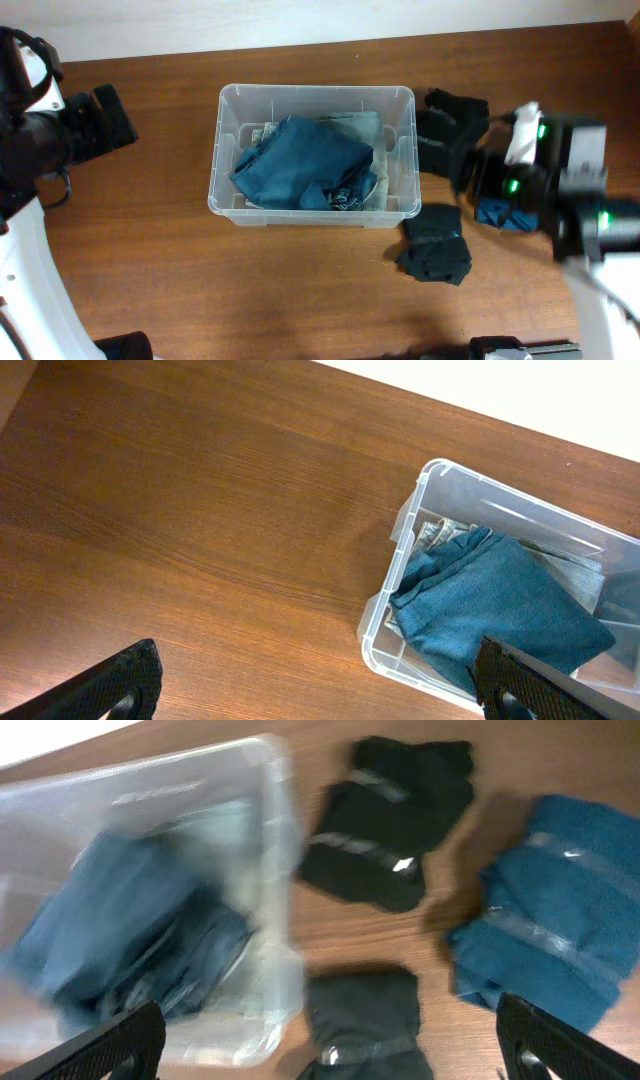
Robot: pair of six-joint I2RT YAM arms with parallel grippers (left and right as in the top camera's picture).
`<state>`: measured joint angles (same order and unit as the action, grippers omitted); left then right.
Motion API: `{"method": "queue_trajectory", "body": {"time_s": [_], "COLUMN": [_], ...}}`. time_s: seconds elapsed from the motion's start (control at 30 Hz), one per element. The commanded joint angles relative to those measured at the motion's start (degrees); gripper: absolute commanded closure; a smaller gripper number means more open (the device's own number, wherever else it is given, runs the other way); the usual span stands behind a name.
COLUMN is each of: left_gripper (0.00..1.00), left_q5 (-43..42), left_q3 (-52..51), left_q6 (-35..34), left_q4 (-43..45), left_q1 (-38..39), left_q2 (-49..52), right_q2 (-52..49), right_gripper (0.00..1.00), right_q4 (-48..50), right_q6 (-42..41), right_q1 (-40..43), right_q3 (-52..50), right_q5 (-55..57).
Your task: Pack container
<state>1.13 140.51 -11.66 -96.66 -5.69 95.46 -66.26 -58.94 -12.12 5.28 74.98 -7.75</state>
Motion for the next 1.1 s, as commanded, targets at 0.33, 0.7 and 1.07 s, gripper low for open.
{"method": "queue_trajectory", "body": {"time_s": [0.33,0.7,1.07], "left_gripper": [0.01,0.01,0.01], "left_q5": [0.4,0.4,0.4], "left_q3": [0.0,0.0,0.0], "left_q6": [-0.5,-0.5,-0.5], "left_q4": [0.0,0.0,0.0], "left_q1": [-0.3,-0.3,-0.3], "left_q2": [-0.3,-0.3,-0.3], "right_q2": [-30.9,-48.0,-50.0], "right_gripper": [0.02,0.01,0.81], "right_q4": [5.6,10.4,10.2], "right_q6": [-1.6,2.4,5.1], "right_q1": [35.1,36.9,35.2], "right_q3": [4.4,4.3,4.4], "right_q5": [-17.1,-23.1,-25.4]}}
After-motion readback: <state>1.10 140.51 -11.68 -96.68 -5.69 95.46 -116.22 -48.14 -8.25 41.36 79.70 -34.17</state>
